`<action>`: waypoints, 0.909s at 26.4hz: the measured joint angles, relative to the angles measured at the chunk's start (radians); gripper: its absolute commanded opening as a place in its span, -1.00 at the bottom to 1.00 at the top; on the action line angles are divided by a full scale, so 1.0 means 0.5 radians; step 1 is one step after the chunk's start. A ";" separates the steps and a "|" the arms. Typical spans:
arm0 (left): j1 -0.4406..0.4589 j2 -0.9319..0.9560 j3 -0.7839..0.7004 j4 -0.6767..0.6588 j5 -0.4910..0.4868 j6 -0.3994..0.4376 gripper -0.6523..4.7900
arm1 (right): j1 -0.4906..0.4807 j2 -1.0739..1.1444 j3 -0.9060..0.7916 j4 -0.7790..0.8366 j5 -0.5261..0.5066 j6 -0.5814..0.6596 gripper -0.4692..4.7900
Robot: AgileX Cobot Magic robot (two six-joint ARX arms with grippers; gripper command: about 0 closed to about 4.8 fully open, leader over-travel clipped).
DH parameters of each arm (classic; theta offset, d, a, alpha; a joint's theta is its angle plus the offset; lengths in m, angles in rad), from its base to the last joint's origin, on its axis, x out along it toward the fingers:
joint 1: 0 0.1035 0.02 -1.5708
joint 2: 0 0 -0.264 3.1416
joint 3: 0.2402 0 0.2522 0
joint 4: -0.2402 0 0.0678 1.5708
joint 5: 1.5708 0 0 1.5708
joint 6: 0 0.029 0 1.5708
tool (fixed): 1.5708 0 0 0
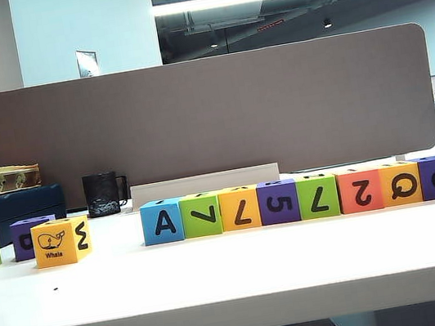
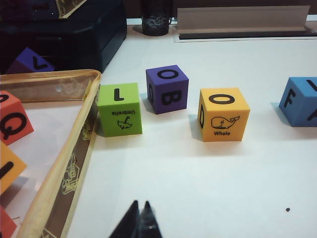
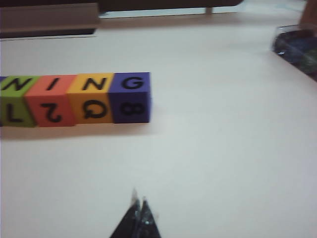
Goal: Select the appropriate blocks from the scattered letter blocks on the table and arrange them in a row to spell out "LEARNING".
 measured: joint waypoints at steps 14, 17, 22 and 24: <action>0.000 0.000 0.000 0.000 0.000 0.000 -0.78 | 0.002 0.000 0.000 0.003 0.175 0.005 -0.82; 0.000 0.000 0.000 0.000 0.000 0.000 -0.78 | 0.002 0.000 0.000 0.003 0.175 0.005 -0.82; 0.000 0.000 0.000 0.000 0.000 0.000 -0.78 | 0.002 0.000 0.000 0.003 0.175 0.005 -0.82; 0.000 0.000 0.000 0.000 0.000 0.000 -0.78 | 0.002 0.000 0.000 0.002 0.175 0.005 -0.82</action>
